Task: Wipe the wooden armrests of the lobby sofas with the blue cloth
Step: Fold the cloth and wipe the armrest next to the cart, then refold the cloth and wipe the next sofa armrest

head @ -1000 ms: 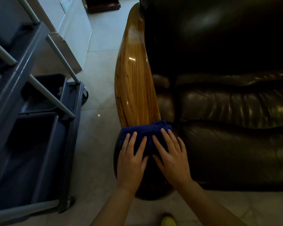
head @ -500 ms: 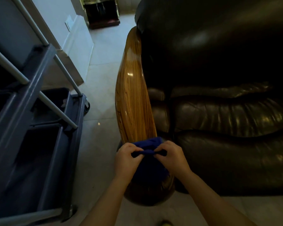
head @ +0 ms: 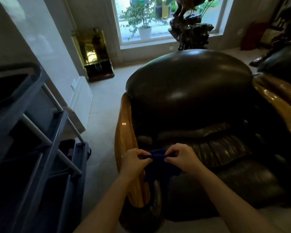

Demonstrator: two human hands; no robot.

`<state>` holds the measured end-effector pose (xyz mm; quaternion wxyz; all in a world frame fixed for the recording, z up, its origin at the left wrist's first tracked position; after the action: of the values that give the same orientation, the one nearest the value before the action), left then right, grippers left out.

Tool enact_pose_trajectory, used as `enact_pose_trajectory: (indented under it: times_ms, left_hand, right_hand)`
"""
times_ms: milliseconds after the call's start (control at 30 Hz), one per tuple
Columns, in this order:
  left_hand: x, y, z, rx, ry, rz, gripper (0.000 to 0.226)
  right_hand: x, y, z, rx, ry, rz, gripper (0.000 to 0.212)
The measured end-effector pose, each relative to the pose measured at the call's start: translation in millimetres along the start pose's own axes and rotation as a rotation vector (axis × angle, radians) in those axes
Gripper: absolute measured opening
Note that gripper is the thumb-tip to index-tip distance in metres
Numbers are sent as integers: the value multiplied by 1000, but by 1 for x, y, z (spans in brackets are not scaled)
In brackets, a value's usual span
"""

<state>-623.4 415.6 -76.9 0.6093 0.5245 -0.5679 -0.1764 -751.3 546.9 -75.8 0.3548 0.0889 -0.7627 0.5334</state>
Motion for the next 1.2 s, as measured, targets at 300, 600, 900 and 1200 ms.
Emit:
enact_pose_trajectory:
  times_ms: [300,600,900,1200]
  left_hand:
    - [-32,152,8,-163,-69,148,16]
    - [-175,293,62,-254,-192,97,19]
    - [-337,392,125,-255,-224,49,23]
    - [-445,438,216,-209,-257,17,20]
  right_hand:
    - [139,-22,-80,-18,60,-81,15]
    - [286,80,-179,-100,186,-77,11]
    - [421,211,-241,-164,189,-105,19]
    - [513,324,-236,-180,166,-100,14]
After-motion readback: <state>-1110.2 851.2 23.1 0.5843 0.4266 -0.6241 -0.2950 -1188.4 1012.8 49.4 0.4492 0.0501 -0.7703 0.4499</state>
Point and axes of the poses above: each hand's wrist, its own z-axis towards the middle knuckle, its own x-axis out of the back of the hand, y = z × x, the point moved 5 cm from there along z, towards the middle knuckle, and after that the axes turned 12 degrees about -y, right-handed, at the moved point
